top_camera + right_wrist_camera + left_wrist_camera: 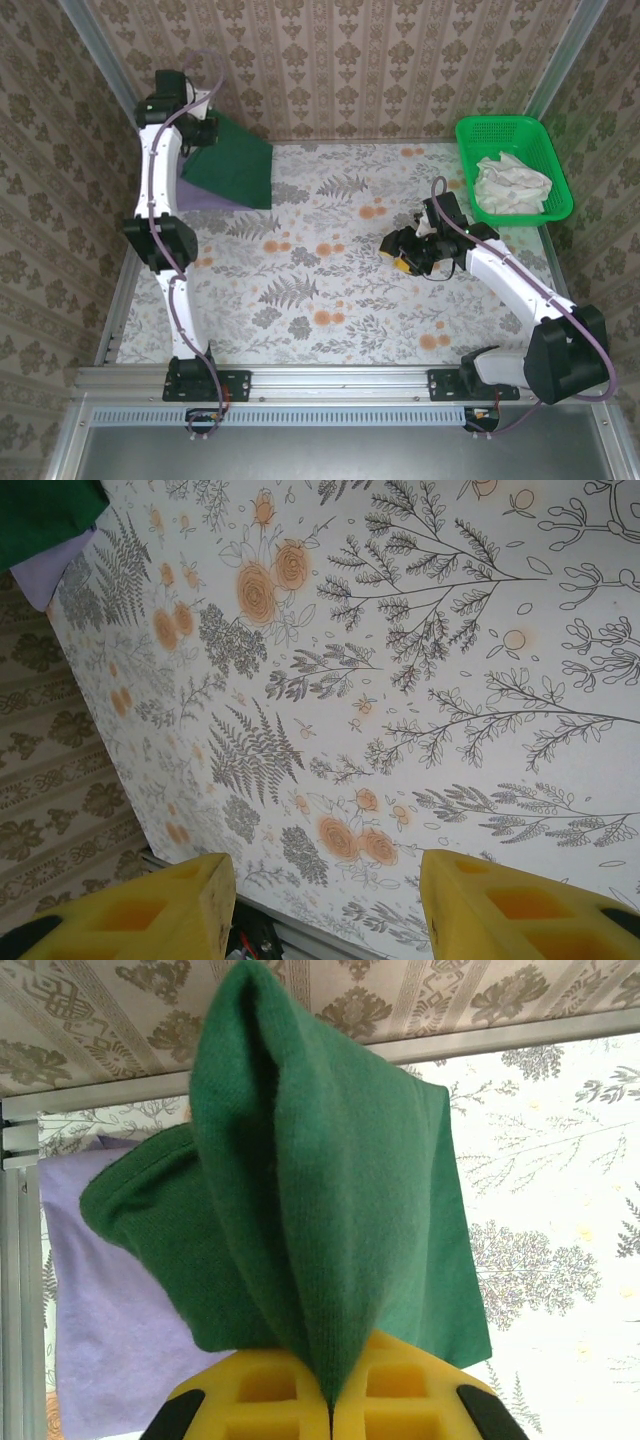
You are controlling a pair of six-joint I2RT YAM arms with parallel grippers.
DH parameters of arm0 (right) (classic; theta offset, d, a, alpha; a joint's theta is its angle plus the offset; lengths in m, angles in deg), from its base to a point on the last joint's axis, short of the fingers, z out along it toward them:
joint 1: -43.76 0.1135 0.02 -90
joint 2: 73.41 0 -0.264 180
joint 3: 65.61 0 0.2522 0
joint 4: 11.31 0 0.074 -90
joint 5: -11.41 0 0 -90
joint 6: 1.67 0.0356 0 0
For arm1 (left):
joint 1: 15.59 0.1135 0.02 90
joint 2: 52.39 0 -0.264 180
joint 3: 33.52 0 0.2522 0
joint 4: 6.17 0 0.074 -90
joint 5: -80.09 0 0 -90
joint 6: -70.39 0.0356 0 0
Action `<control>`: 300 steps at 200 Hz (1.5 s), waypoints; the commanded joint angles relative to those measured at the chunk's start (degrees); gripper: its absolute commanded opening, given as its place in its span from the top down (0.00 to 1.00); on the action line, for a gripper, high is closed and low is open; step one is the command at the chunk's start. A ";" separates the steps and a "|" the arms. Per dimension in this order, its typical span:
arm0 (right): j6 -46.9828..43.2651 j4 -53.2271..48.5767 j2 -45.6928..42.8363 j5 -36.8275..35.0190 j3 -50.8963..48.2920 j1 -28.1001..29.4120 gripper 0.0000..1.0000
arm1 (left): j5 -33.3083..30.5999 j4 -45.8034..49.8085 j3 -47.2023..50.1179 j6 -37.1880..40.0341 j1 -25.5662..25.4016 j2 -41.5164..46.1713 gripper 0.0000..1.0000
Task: Fold and stack the t-shirts
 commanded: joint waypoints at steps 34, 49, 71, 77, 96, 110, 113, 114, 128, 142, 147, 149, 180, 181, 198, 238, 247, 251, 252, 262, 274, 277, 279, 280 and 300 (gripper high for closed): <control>0.74 -1.48 0.63 1.00 1.83 0.70 0.47 | 1.55 -0.79 -2.84 -0.59 3.34 2.77 1.00; 0.75 -1.85 0.64 0.98 2.05 0.77 0.47 | 1.61 -1.00 -1.85 -0.43 4.64 1.71 1.00; 0.82 -2.44 0.42 0.92 2.26 0.77 0.47 | 0.58 -1.92 -1.53 0.09 6.85 -1.21 1.00; 0.81 -2.73 0.37 0.83 2.31 0.79 0.47 | 0.03 -2.18 -1.87 0.06 7.41 -2.38 1.00; 0.67 -3.99 0.28 0.79 2.83 0.88 0.47 | -7.69 -2.89 -4.93 -0.94 9.00 -7.17 0.95; -0.07 -5.86 0.29 0.46 4.07 0.85 0.46 | -12.53 -4.15 -5.15 -1.35 9.61 -9.20 0.53; -0.37 -6.43 0.29 0.35 4.44 0.87 0.47 | -12.66 -4.52 -4.97 -1.12 9.65 -9.53 0.43; -0.47 -6.52 0.29 0.28 4.58 0.83 0.46 | -12.80 -4.62 -4.97 -1.08 9.61 -9.61 0.42; -1.26 -7.80 0.33 0.17 5.88 0.86 0.46 | -16.46 -5.70 -4.75 -0.72 8.81 -10.80 0.00; -1.81 -8.34 0.71 -0.04 6.87 0.86 0.45 | -22.76 -6.39 -5.26 -1.91 7.71 -11.19 0.00; -1.94 -8.45 0.86 -0.12 7.24 0.86 0.45 | -24.01 -6.39 -5.59 -2.27 7.42 -11.04 0.00; -2.00 -8.45 0.96 -0.09 7.38 0.86 0.45 | -24.39 -6.35 -5.70 -2.44 7.36 -10.95 0.00; -5.54 -10.56 1.59 -3.27 11.62 0.66 0.45 | -25.75 -5.58 -5.57 -7.43 6.71 -5.69 0.00; -5.74 -10.73 1.60 -3.46 11.78 0.64 0.45 | -25.50 -5.59 -5.45 -7.61 6.74 -5.32 0.00; -8.55 -13.10 0.99 -8.94 14.90 0.15 0.44 | -20.68 -6.16 -2.80 -11.42 6.59 -0.56 0.00; -12.86 -11.53 -6.15 -28.15 16.58 -1.13 0.37 | -0.88 -17.81 18.71 -23.90 5.62 16.60 0.00; -13.77 -10.48 -8.47 -32.96 15.75 -1.33 0.23 | 1.95 -24.04 27.62 -27.33 4.95 22.10 0.00; -14.20 -9.88 -9.51 -35.09 15.26 -1.38 0.14 | 3.40 -27.12 31.96 -28.67 4.82 24.58 0.00; -14.25 -9.82 -9.75 -35.68 15.09 -1.39 0.12 | 3.88 -28.31 33.09 -29.00 4.74 25.29 0.00; -15.45 -7.93 -12.65 -40.26 13.04 -1.63 0.00 | 4.58 -36.84 44.28 -32.63 4.09 32.02 0.00; -16.95 -5.13 -16.05 -45.79 9.74 -1.84 0.01 | 3.81 -46.87 57.88 -36.35 3.05 39.41 0.00; -17.32 -4.29 -16.77 -47.21 8.95 -1.89 0.00 | 2.93 -48.66 61.30 -37.06 2.72 41.51 0.00; -17.49 -3.80 -17.31 -48.19 8.27 -1.92 0.01 | 2.30 -50.09 63.51 -37.66 2.52 42.46 0.00; -17.56 -3.58 -17.52 -48.60 7.99 -1.92 0.01 | 1.93 -50.66 64.56 -37.89 2.31 43.19 0.00; -18.82 -0.11 -20.54 -56.43 3.28 -2.27 0.01 | -5.05 -56.87 82.39 -39.89 0.29 53.37 0.00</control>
